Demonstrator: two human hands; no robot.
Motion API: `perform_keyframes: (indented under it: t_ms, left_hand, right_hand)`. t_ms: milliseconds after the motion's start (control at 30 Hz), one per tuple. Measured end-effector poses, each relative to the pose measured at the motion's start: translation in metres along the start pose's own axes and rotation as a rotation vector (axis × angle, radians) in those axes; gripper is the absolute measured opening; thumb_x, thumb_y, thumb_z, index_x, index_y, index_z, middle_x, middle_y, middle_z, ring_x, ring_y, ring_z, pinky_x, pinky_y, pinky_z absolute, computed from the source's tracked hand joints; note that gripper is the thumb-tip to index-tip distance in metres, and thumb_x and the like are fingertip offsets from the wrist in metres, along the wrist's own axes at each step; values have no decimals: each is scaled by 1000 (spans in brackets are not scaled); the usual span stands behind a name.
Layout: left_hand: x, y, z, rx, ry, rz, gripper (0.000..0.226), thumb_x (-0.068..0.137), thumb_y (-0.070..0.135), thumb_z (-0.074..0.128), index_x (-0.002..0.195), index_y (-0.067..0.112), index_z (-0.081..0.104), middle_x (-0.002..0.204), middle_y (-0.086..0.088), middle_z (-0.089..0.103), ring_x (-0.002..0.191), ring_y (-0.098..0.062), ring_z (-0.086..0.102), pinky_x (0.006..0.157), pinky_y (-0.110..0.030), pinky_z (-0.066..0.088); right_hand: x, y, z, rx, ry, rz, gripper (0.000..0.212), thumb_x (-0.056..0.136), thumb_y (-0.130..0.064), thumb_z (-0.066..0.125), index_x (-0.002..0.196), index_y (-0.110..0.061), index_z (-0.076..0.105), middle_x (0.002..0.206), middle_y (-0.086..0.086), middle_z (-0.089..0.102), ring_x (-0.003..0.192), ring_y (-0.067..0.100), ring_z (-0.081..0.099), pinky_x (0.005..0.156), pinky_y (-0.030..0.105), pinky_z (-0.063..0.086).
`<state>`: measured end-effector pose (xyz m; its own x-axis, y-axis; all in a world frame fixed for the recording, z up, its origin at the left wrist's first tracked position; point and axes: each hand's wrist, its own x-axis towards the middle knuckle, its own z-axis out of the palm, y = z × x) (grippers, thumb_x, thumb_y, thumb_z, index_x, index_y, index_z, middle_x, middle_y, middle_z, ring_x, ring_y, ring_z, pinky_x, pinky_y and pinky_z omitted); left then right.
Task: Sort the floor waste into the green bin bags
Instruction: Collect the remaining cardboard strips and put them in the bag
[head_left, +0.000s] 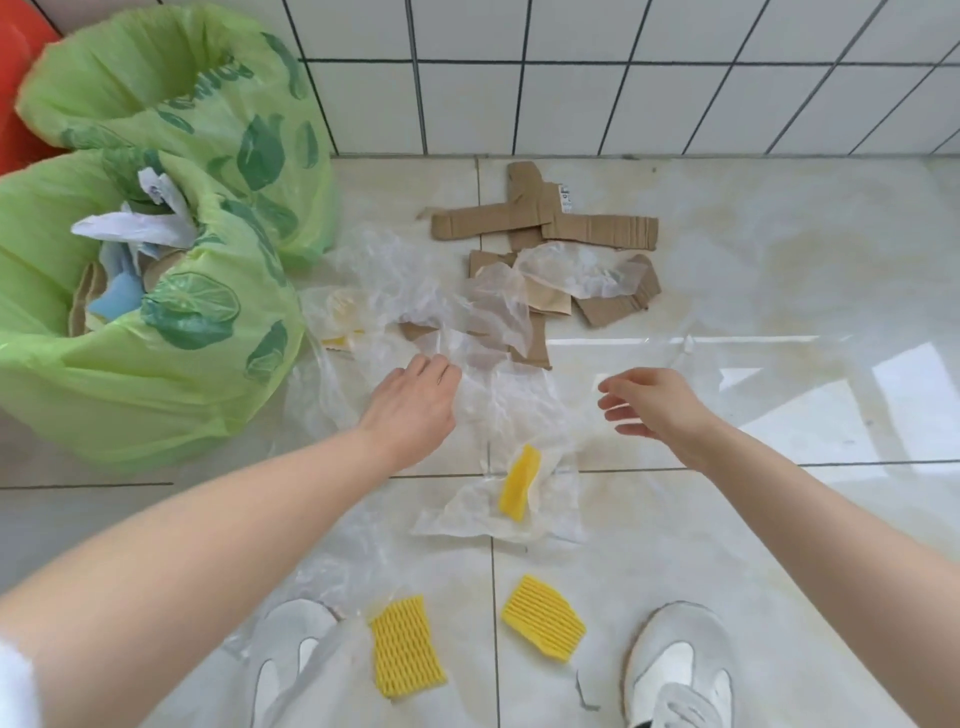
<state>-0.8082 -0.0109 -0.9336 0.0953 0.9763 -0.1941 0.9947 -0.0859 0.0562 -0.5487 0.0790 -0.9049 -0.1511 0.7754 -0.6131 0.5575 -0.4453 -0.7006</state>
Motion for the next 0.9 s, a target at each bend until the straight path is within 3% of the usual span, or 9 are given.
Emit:
perform_keyframes:
  t_ms: [100,167,300,400,500,633,733,767,900]
  left_hand:
    - [1,-2,9,-34,-26,-9,45,91,19,44,134,10,39,145,-7,36,134,-28,30,102,-39,35]
    - [5,-7,9,-67,-130,-150,58,94,31,42,146,14,21,157,-6,12,143,-33,11,108,-49,27]
    - [3,-21,18,-191,-382,-326,74,94,54,35,150,30,-8,158,5,-18,145,-35,-12,110,-63,15]
    - [-10,-20,27,-170,-447,-182,71,95,54,34,150,31,-3,159,7,-16,145,-35,-13,112,-62,12]
    - [-27,-7,33,-132,-440,-78,66,95,54,27,150,32,-1,159,9,-14,145,-33,-14,114,-59,10]
    - [-41,-2,34,-157,-377,-18,75,80,62,2,150,34,5,159,8,8,146,-27,8,114,-53,14]
    - [-33,-20,32,-197,-126,-65,60,87,49,27,138,21,40,140,-2,47,127,-29,46,104,-43,38]
    - [-27,-30,31,-205,-30,-110,54,86,43,35,132,16,48,134,-5,53,122,-30,50,101,-41,41]
    - [3,-73,21,-227,122,-374,55,79,13,58,132,7,45,146,-14,38,134,-37,31,108,-48,31]
  right_hand:
    - [16,-13,13,-107,-1,-65,15,91,-16,55,97,-8,66,92,7,67,82,20,61,76,33,53]
    - [24,-19,26,-242,15,-143,19,90,-15,52,101,-10,67,98,5,67,92,22,61,82,35,51]
    - [30,-35,56,-527,-42,-377,30,91,-12,47,116,-12,63,118,7,62,105,22,57,87,26,43]
    - [39,-44,76,-683,-108,-486,33,91,-15,48,123,-16,57,128,8,53,117,28,51,100,33,40]
    - [50,-55,89,-781,-140,-525,36,92,-14,43,127,-17,53,133,7,46,119,34,42,102,34,33]
    - [66,-67,100,-869,-137,-598,40,93,-10,38,130,-15,51,136,8,41,123,36,34,101,35,31]
    - [80,-72,107,-933,-147,-632,41,92,-10,40,133,-16,48,138,8,40,127,35,30,106,39,31]
    - [83,-73,111,-963,-152,-650,43,92,-10,41,134,-17,46,139,8,39,127,35,30,107,40,31]
    - [96,-80,131,-1084,-102,-793,58,86,-8,47,141,-21,31,146,9,28,130,37,26,108,44,30]
